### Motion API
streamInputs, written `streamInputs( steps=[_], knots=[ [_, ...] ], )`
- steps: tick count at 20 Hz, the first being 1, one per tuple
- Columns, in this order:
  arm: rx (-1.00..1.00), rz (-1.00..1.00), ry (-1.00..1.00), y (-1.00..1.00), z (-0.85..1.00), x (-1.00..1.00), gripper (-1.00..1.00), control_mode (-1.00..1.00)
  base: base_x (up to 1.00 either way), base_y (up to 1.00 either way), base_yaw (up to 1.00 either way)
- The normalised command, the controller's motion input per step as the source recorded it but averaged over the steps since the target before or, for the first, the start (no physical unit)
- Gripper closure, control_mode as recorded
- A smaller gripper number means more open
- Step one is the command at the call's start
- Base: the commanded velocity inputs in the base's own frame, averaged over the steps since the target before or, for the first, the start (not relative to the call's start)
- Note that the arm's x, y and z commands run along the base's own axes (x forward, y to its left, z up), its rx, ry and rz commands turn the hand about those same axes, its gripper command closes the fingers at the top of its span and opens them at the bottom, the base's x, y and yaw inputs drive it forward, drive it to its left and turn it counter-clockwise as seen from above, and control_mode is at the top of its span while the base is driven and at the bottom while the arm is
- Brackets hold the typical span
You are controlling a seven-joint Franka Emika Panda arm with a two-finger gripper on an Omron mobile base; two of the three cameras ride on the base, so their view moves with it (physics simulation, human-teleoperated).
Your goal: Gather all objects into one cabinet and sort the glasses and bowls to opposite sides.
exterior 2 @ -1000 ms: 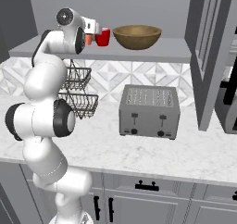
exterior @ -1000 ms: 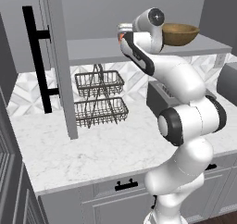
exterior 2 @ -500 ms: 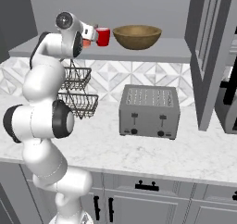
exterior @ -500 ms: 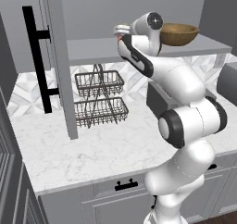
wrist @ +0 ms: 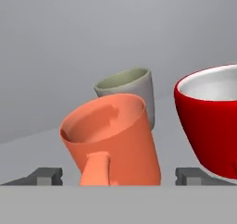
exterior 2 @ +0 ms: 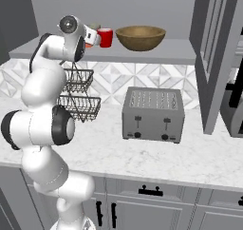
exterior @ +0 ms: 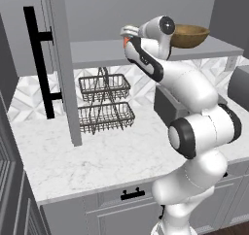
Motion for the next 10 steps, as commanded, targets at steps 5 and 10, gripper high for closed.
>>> streamInputs(
  steps=[5, 10],
  knots=[
    [0.02, 0.00, -0.08, -0.08, 0.17, -0.77, -1.00, -1.00, 0.00, 0.00, 0.00],
    [0.00, 0.00, -0.01, -0.16, 0.01, -1.00, -1.00, -1.00, 0.00, 0.00, 0.00]
  ],
)
